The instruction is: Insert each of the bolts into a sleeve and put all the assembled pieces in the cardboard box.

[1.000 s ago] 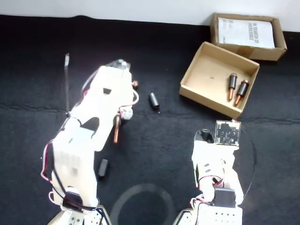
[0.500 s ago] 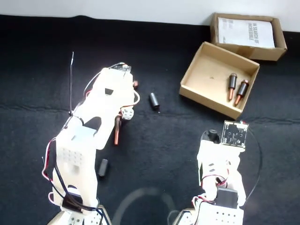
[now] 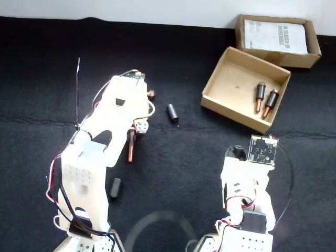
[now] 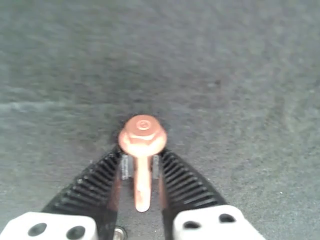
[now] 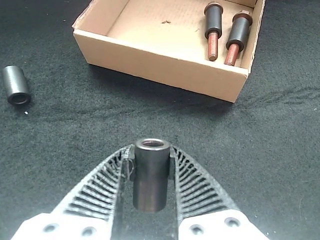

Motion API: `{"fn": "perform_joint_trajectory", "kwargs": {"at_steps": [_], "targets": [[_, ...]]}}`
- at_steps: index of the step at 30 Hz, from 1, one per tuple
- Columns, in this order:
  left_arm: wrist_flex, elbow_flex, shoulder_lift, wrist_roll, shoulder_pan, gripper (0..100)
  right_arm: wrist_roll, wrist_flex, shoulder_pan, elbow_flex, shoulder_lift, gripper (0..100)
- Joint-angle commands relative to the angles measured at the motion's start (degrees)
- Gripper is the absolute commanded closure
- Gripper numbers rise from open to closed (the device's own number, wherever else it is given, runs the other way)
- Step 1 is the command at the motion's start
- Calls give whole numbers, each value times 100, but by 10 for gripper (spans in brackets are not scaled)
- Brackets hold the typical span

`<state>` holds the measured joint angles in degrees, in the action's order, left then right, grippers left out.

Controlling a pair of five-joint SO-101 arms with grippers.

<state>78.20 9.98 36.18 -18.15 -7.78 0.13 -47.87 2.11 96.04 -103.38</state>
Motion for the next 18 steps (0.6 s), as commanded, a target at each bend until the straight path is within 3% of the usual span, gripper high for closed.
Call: {"fn": "perform_joint_trajectory", "kwargs": {"at_steps": [1, 13, 16, 18], "targets": [[-176, 145, 31, -9, 66, 838, -9, 13, 66, 699, -154, 991], [-229, 119, 57, -18, 66, 856, -9, 13, 66, 690, -154, 991], [-387, 163, 242, -18, 75, 977, -9, 13, 75, 690, -154, 991], [-396, 171, 295, -26, 66, 978, -9, 13, 75, 690, -154, 991]]}}
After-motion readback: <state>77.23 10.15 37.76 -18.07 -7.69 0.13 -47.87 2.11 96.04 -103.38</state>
